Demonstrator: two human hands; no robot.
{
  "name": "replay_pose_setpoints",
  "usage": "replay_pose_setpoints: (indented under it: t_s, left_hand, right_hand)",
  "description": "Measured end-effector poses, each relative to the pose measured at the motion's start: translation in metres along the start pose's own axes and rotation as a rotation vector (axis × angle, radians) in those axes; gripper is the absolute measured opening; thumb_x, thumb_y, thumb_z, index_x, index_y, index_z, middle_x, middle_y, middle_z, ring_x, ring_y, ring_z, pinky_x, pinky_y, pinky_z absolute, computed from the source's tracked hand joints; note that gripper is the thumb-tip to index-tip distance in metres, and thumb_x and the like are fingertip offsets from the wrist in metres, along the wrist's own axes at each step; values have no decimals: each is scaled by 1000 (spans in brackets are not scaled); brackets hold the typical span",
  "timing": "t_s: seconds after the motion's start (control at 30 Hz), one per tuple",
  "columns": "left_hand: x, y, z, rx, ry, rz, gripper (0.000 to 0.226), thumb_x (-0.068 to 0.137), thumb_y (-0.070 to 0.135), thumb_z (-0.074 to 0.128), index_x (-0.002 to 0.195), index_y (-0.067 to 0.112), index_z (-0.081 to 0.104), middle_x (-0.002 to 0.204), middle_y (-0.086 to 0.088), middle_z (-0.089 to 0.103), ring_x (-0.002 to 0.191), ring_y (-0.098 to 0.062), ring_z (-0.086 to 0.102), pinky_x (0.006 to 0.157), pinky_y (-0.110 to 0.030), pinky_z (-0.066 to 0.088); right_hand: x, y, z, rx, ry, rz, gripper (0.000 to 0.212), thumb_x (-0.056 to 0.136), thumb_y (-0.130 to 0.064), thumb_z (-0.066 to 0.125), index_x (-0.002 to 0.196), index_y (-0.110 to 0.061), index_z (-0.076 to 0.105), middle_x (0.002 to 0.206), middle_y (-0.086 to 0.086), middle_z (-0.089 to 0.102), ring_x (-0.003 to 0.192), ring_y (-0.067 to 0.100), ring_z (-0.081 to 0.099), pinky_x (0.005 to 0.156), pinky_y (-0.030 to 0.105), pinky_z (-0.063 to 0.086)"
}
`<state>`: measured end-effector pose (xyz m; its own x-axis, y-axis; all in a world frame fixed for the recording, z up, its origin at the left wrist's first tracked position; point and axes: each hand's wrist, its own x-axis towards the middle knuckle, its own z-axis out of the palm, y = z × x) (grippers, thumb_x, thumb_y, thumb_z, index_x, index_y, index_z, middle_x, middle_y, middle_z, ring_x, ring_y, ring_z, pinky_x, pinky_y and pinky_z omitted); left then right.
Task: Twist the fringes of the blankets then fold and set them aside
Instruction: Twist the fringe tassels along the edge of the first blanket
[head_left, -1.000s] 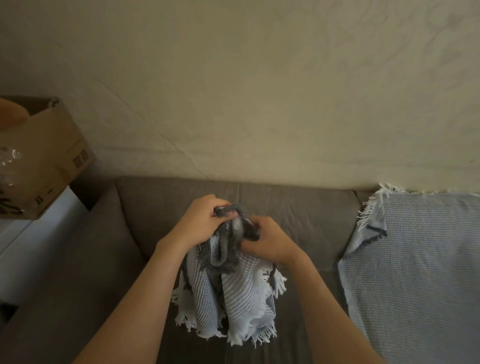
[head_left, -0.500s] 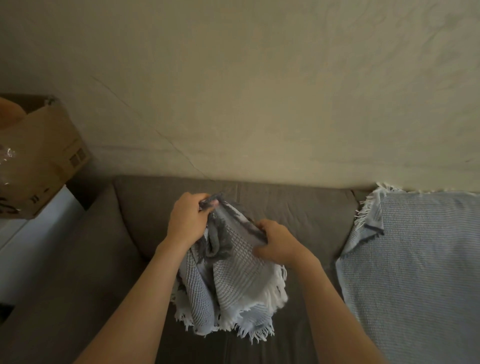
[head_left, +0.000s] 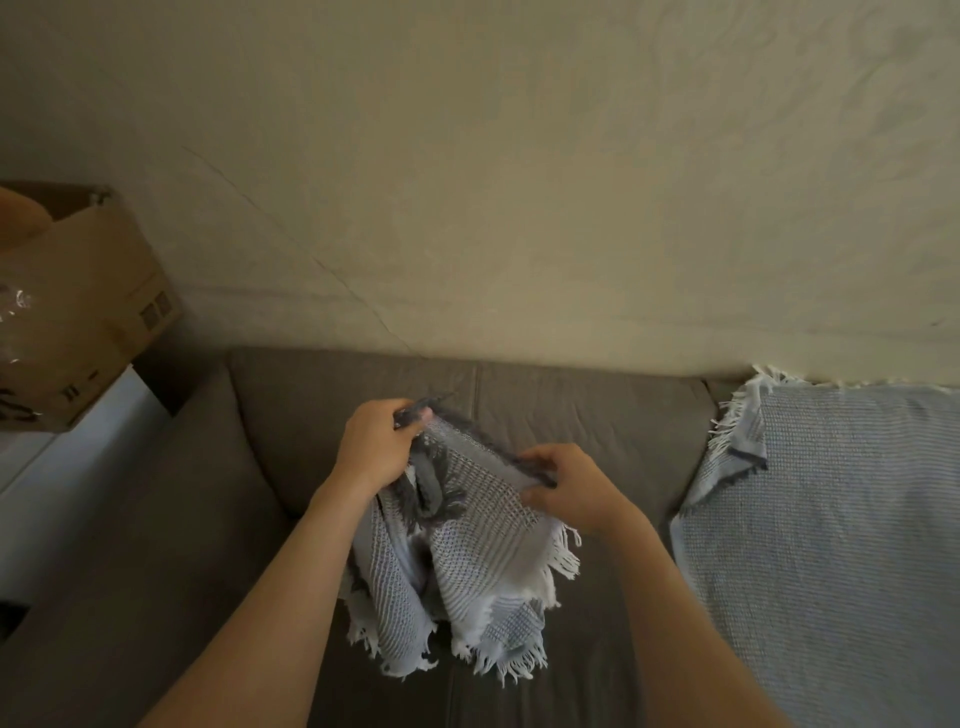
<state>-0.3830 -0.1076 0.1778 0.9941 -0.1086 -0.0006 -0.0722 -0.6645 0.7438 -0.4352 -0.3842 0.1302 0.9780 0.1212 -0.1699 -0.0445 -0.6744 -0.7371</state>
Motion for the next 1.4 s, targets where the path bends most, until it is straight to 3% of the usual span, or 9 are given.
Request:
replay_pose_setpoints:
  t_s: [0.23, 0.37, 0.53, 0.67, 0.83, 0.97, 1.07, 1.27, 1.4]
  left_hand:
    - [-3, 13, -4, -131, -178, 79, 23, 106, 37, 62, 109, 23, 80, 95, 8, 81, 90, -5, 75, 90, -41, 60]
    - [-3, 11, -4, -72, -122, 110, 24, 106, 37, 62, 113, 22, 80, 94, 8, 80, 87, -6, 74, 86, -40, 60]
    - [-2, -1, 1, -10, -25, 101, 25, 104, 37, 66, 109, 18, 81, 88, -2, 77, 82, -15, 73, 78, -43, 58]
    - [-2, -12, 7, 4, -59, 130, 20, 103, 34, 67, 94, 22, 80, 78, 2, 72, 72, -10, 67, 66, -37, 50]
    - [-2, -21, 12, 135, 19, 122, 19, 103, 16, 66, 117, 24, 77, 108, -4, 58, 94, -21, 60, 83, -37, 46]
    - [0, -27, 9, 168, 141, 74, 24, 103, 10, 63, 120, 23, 76, 114, -3, 58, 97, -20, 59, 85, -35, 46]
    - [3, -34, 10, 131, 215, -37, 21, 104, 15, 65, 121, 18, 75, 120, -12, 62, 97, -27, 63, 84, -36, 49]
    - [0, -43, 17, 116, 181, -140, 12, 103, 26, 64, 99, 26, 75, 106, -13, 70, 89, -29, 66, 74, -42, 56]
    - [-5, -39, 16, 104, 138, -129, 22, 104, 19, 58, 84, 26, 67, 99, -12, 66, 88, -22, 57, 71, -37, 42]
  right_hand:
    - [2, 5, 20, -72, 33, 73, 34, 87, -14, 76, 121, -15, 74, 98, -2, 75, 87, 13, 71, 64, 18, 51]
    - [0, 6, 25, -87, 164, 80, 17, 92, -11, 69, 107, -8, 77, 88, 11, 77, 82, 27, 73, 71, 40, 58]
    - [-2, 0, 10, -160, 222, 57, 9, 91, -2, 68, 89, -5, 76, 65, -5, 63, 59, 3, 56, 52, 7, 41]
    - [3, -5, 6, -282, 423, 212, 22, 86, 9, 57, 67, -3, 60, 60, 8, 56, 52, 22, 51, 45, 36, 41]
    - [-8, -35, -8, -620, 632, 302, 26, 85, 4, 57, 68, -15, 59, 56, 0, 40, 81, 29, 42, 76, 38, 25]
    - [-5, -40, -28, -651, 416, 149, 12, 89, -8, 62, 87, -15, 72, 76, 4, 61, 103, 31, 52, 91, 41, 26]
    - [-3, -41, -40, -345, 150, -37, 12, 94, -6, 60, 84, -11, 65, 78, 6, 64, 77, 26, 57, 73, 34, 35]
    - [-11, -66, -23, 268, 267, -18, 27, 100, -17, 55, 74, -8, 54, 66, -1, 48, 56, 7, 39, 57, 32, 32]
    - [-22, -80, -33, 160, -76, -73, 29, 94, -30, 78, 66, -22, 74, 57, -3, 49, 54, 13, 42, 52, 27, 31]
